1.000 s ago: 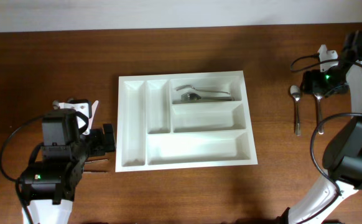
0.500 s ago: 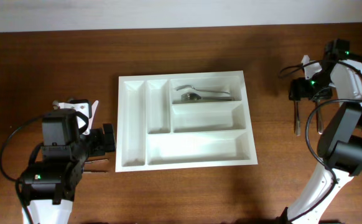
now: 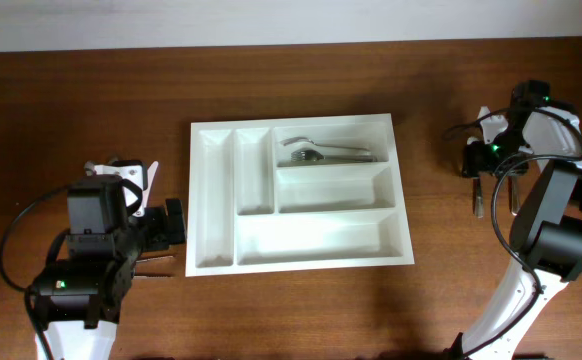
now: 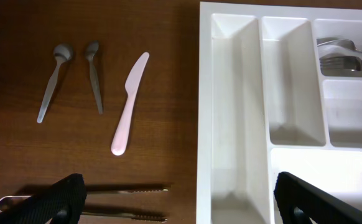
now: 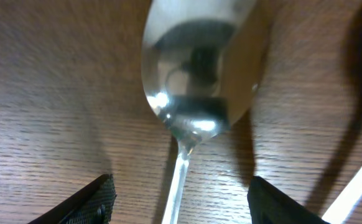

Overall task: Pack container
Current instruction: 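Move the right gripper to the left spoon and grasp it, then carry the spoon into the second compartment and release it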

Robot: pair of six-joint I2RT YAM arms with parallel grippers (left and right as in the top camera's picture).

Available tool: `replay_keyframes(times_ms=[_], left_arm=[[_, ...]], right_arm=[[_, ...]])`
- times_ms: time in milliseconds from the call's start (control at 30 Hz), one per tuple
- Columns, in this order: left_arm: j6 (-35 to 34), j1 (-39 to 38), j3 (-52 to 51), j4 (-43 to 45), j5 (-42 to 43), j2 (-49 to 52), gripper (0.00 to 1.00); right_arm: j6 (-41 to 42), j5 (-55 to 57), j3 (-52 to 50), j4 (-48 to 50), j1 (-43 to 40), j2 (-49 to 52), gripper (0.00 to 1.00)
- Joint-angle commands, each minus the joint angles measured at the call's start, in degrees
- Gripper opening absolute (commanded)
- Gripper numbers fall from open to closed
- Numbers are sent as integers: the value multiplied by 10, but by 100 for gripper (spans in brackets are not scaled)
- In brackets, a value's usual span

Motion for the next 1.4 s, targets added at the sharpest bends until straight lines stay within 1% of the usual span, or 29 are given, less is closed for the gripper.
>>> replay_keyframes(times_ms=[0, 67, 167, 267, 367, 400, 467, 500, 600, 833, 900, 1000, 1200, 1267, 1367], left_arm=[[-6, -3, 12, 1, 6, -1, 99], [-6, -3, 12, 1, 6, -1, 99], [-5, -3, 12, 1, 6, -1, 99], [-5, -3, 12, 1, 6, -1, 99], [-6, -3, 12, 1, 6, -1, 99], [-6, -3, 12, 1, 6, -1, 99], [-6, -3, 12, 1, 6, -1, 99], [-6, -3, 12, 1, 6, -1, 99], [-6, -3, 12, 1, 6, -1, 99], [-6, -3, 12, 1, 6, -1, 99], [-5, -3, 12, 1, 6, -1, 99], [-5, -3, 12, 2, 6, -1, 99], [-5, -3, 12, 3, 6, -1, 99], [-5, -3, 12, 3, 6, -1, 99], [-5, -3, 12, 3, 6, -1, 99]], right_arm=[[0, 7, -26, 10, 2, 7, 69], [0, 7, -29, 12, 2, 7, 69], [1, 7, -29, 12, 2, 7, 62], [1, 5, -29, 15, 2, 7, 46], [1, 4, -29, 16, 2, 7, 36], [1, 4, -29, 18, 2, 7, 31], [1, 4, -29, 19, 2, 7, 26], [1, 4, -29, 20, 2, 7, 21], [1, 4, -29, 21, 2, 7, 15], [1, 4, -28, 21, 2, 5, 4], [1, 1, -26, 18, 2, -4, 4], [1, -1, -26, 18, 2, -43, 4], [-4, -48, -26, 9, 13, -148, 4], [-6, -47, -26, 9, 30, -183, 4], [-56, -48, -26, -7, 85, -245, 4]])
